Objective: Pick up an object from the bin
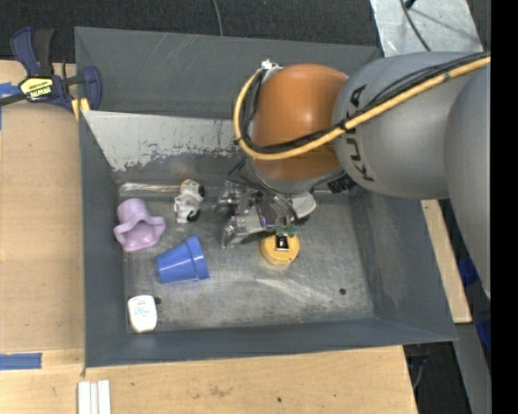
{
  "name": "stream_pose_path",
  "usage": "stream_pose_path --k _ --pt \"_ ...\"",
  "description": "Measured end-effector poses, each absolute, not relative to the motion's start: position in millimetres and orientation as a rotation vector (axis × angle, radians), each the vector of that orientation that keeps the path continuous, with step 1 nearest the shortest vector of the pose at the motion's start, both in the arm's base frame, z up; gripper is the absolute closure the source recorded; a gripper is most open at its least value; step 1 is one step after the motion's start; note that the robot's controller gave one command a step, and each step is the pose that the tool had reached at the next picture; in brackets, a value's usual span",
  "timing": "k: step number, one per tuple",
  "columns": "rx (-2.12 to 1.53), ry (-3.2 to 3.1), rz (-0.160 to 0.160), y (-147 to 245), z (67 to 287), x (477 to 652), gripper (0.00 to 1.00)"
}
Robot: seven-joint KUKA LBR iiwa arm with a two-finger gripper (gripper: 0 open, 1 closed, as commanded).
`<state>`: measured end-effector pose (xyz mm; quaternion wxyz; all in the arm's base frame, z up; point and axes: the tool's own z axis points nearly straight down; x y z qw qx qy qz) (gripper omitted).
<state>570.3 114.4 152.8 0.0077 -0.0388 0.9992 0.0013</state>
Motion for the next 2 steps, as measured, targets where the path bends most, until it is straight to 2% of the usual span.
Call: stream_pose_path --k 1,2 --pt "-0.089 3.155 -0.003 124 155 573.0 1.00" --pt "0.032 3.143 0.001 122 221 579.3 1.00"
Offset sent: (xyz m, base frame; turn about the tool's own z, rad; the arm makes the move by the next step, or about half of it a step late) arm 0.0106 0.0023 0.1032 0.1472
